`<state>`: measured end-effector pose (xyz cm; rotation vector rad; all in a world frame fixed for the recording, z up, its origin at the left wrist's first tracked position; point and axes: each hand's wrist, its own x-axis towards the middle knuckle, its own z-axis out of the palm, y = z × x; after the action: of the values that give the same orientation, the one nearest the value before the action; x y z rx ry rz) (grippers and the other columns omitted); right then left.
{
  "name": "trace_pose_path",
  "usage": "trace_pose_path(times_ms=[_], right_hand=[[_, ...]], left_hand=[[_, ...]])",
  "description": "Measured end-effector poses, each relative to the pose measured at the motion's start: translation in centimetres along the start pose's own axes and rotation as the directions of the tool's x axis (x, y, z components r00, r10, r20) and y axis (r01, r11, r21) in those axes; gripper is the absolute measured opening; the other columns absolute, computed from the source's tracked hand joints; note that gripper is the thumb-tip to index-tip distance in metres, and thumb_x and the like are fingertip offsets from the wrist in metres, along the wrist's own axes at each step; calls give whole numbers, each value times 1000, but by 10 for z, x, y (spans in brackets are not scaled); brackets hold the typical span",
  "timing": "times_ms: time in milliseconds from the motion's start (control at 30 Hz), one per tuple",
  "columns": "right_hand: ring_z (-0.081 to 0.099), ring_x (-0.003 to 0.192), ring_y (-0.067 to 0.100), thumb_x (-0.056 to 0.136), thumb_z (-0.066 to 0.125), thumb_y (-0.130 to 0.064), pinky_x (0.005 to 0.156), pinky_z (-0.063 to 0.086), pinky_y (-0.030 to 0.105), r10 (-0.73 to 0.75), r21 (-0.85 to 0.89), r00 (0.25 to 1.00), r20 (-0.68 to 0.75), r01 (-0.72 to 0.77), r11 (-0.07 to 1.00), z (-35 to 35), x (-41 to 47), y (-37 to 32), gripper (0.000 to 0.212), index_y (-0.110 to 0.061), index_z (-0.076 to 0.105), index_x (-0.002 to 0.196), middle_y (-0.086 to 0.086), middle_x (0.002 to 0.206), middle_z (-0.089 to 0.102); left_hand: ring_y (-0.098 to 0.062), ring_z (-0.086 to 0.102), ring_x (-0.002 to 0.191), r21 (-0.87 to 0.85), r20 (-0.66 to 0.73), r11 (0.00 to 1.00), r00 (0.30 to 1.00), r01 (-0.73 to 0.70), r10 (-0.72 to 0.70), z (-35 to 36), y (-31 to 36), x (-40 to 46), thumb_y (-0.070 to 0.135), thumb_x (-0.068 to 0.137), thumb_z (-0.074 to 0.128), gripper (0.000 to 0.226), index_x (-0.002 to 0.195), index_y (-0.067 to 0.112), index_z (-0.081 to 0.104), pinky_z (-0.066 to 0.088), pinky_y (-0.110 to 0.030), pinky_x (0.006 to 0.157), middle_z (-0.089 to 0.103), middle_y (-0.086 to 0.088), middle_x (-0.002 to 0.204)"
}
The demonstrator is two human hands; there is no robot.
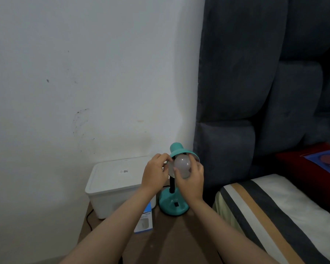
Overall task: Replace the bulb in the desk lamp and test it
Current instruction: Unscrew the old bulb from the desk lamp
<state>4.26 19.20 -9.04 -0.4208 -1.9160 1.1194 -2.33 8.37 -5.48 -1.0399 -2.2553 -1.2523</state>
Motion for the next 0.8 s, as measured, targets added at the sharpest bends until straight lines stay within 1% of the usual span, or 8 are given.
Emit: trace_pose_path(times_ms=[133, 267, 367, 433, 500, 600, 667, 800], right_hand=[[55, 112, 23, 85, 66, -33, 90, 52, 42, 8, 28, 1000, 22, -9, 1000, 4, 1, -1, 55, -22, 44, 135, 8, 127, 50], [51, 113, 24, 87, 59, -14, 89, 49, 31, -113, -105, 989, 93, 123, 987, 1, 4, 2, 48, -28, 48, 132, 9, 129, 42], [56, 109, 32, 83, 59, -7, 76, 56, 41, -204, -258, 964, 169, 243, 935, -6, 8, 6, 52, -30, 52, 129, 15, 133, 41], [59, 103, 34, 82, 62, -6, 70, 57, 40, -247, -289, 952, 179, 291, 912, -10, 8, 9, 53, -27, 53, 129, 17, 134, 43], [58, 103, 30, 82, 66, -13, 72, 55, 35, -228, -249, 965, 133, 255, 934, -12, 5, 9, 53, -23, 51, 131, 14, 135, 43], [53, 112, 19, 82, 69, -25, 88, 49, 29, -77, -31, 997, 29, 78, 996, -8, 1, 4, 59, -19, 43, 133, 6, 130, 48], [53, 113, 17, 82, 69, -32, 91, 49, 29, 7, 63, 1000, 17, -8, 998, -4, 2, 0, 58, -19, 42, 131, 3, 127, 53], [54, 112, 22, 84, 67, -24, 90, 49, 30, -11, 23, 998, 57, 10, 1000, 0, 8, -1, 50, -17, 44, 128, 7, 124, 53]], left_hand=[[-17, 59, 78, 8, -1, 1000, 1000, 4, -4, 0, 0, 0, -2, 82, 53, 27, 91, 23, 60, 55, -41, 72, 61, 1, 90], [-17, 60, 77, 5, -8, 1000, 1000, 7, -7, 0, -1, -1, -2, 81, 53, 26, 90, 22, 61, 55, -41, 72, 60, 1, 90], [-17, 60, 78, -4, -8, 1000, 1000, 5, -5, 0, 1, -1, -3, 81, 54, 27, 90, 21, 61, 55, -40, 72, 59, 3, 90], [-16, 60, 79, -12, -9, 1000, 1000, 8, -9, 0, 2, -2, -3, 81, 54, 27, 91, 21, 61, 56, -38, 73, 59, 4, 90], [-17, 60, 79, -22, -13, 1000, 1000, 16, -16, 0, 2, -2, -3, 82, 53, 27, 90, 21, 62, 56, -37, 73, 59, 4, 90], [-17, 61, 79, -25, -13, 1000, 1000, 11, -11, 0, 2, -1, -4, 82, 53, 26, 91, 19, 62, 56, -37, 73, 59, 3, 90], [-18, 60, 79, -26, -11, 1000, 1000, 3, -3, 0, 2, -1, -3, 82, 53, 25, 91, 18, 62, 56, -37, 73, 60, 1, 91], [-18, 60, 78, -22, -19, 1000, 1000, 13, -13, -1, 1, -2, -3, 81, 54, 24, 90, 18, 62, 56, -37, 72, 61, 0, 91]])
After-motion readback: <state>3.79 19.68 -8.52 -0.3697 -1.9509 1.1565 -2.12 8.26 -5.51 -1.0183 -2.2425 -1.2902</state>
